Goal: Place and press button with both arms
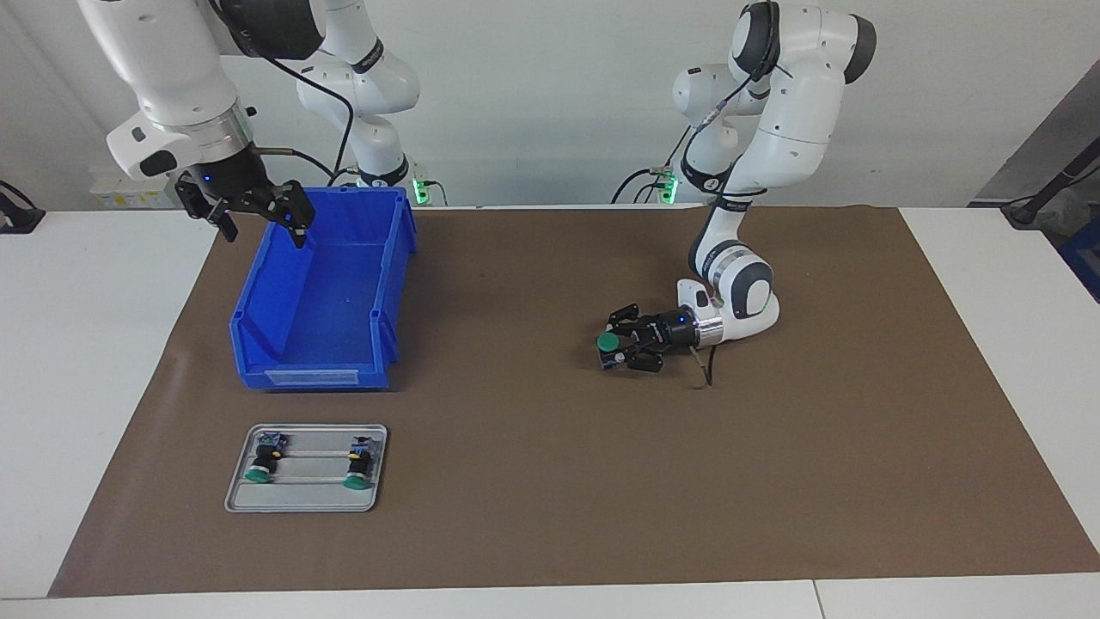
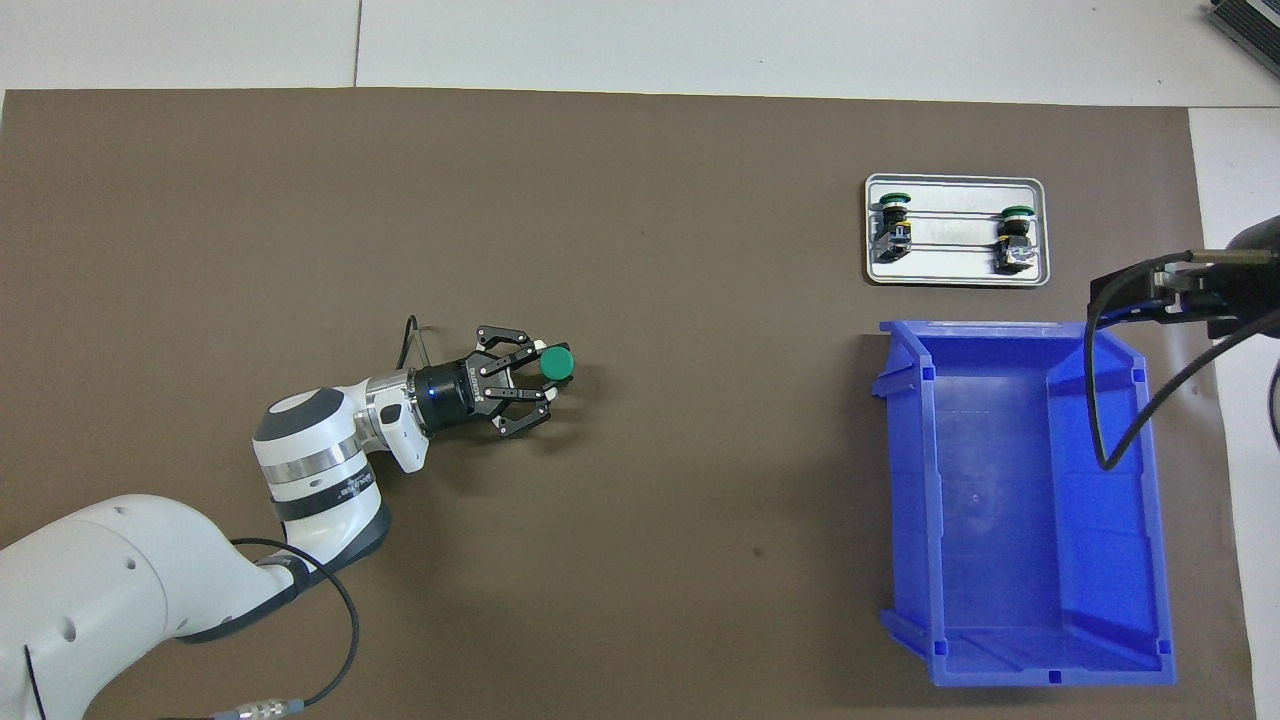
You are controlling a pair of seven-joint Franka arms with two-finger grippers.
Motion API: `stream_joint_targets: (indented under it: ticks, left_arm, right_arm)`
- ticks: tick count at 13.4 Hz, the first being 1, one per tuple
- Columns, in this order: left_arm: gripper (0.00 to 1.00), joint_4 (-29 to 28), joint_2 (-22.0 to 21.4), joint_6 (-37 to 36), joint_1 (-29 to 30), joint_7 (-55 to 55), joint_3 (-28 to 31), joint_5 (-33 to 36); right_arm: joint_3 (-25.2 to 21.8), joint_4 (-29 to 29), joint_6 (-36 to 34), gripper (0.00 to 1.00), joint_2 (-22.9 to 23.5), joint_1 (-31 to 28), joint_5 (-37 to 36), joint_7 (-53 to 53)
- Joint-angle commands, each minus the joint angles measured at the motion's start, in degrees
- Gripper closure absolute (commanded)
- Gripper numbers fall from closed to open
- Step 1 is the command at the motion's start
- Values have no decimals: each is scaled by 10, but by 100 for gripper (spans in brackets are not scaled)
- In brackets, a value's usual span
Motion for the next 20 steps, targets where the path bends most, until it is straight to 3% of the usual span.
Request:
stream_joint_targets:
  ticks: [1, 10, 20]
  left_arm:
    - [100, 1, 14, -19, -7, 33, 8, -17]
    - [100, 1, 40, -48, -15, 67, 9, -34]
    - [100, 1, 40, -33, -14, 71, 12, -29]
  right_arm:
    - [2, -9, -2, 0, -8, -5, 15, -16]
    - [1, -9, -2, 0, -8, -5, 15, -16]
    - [2, -9, -2, 0, -8, -5, 15, -16]
